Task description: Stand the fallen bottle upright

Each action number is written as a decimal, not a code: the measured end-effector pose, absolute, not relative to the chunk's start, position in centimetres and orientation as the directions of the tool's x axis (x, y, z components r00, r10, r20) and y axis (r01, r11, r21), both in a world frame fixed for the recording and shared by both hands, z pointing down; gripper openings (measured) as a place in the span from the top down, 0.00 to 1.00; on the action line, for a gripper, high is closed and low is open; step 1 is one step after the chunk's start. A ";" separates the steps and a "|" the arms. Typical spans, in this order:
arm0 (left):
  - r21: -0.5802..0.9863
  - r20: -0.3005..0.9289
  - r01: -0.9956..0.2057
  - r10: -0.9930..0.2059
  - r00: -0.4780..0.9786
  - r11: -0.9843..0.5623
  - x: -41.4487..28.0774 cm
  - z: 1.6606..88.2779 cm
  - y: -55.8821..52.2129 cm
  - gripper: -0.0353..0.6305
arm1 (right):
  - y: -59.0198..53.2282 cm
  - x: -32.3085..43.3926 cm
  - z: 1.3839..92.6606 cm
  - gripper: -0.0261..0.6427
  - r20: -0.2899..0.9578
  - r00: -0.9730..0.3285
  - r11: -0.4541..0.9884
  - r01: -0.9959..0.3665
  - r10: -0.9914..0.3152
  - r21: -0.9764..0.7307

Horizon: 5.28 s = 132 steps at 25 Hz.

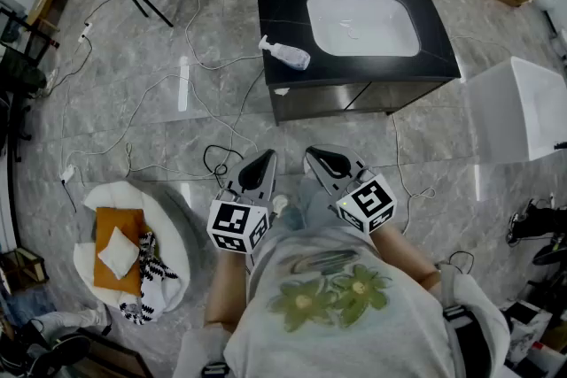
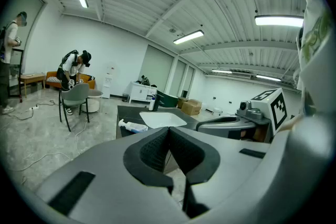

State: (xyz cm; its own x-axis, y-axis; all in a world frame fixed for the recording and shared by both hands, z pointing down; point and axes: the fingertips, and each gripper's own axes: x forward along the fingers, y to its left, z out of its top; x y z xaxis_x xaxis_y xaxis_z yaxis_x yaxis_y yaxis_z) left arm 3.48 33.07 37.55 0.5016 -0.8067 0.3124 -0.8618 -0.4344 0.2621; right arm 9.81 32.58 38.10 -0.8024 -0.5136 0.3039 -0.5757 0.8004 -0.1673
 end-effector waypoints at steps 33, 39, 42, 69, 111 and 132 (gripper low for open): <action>0.205 0.281 -0.929 -0.890 0.358 -0.309 7.2 35.8 17.2 0.92 | 14.9 14.6 36.7 0.89 0.264 -0.864 0.865 -0.477 -0.429 -0.154; 0.236 0.282 -0.942 -0.910 0.302 -0.239 6.9 36.5 16.2 0.92 | 13.2 14.5 37.7 0.89 0.272 -0.884 0.889 -0.430 -0.379 -0.159; 0.239 0.295 -0.942 -0.907 0.300 -0.234 6.8 36.9 15.6 0.92 | 12.5 14.4 38.1 0.89 0.280 -0.884 0.889 -0.428 -0.374 -0.165; 0.328 0.339 -0.893 -0.845 0.415 -0.307 -4.7 40.1 -1.0 0.92 | -1.7 1.9 41.2 0.89 0.424 -0.837 0.864 -0.461 -0.346 -0.205; 0.394 0.430 -0.823 -0.709 0.559 -0.410 -11.7 47.9 -7.0 0.92 | -7.7 -6.1 55.0 0.73 0.774 -0.604 0.907 -0.410 -0.191 -0.096; 0.404 0.447 -0.804 -0.673 0.590 -0.437 -12.7 49.4 -7.8 0.92 | -9.1 -6.3 61.6 0.73 0.905 -0.410 0.950 -0.311 -0.118 -0.017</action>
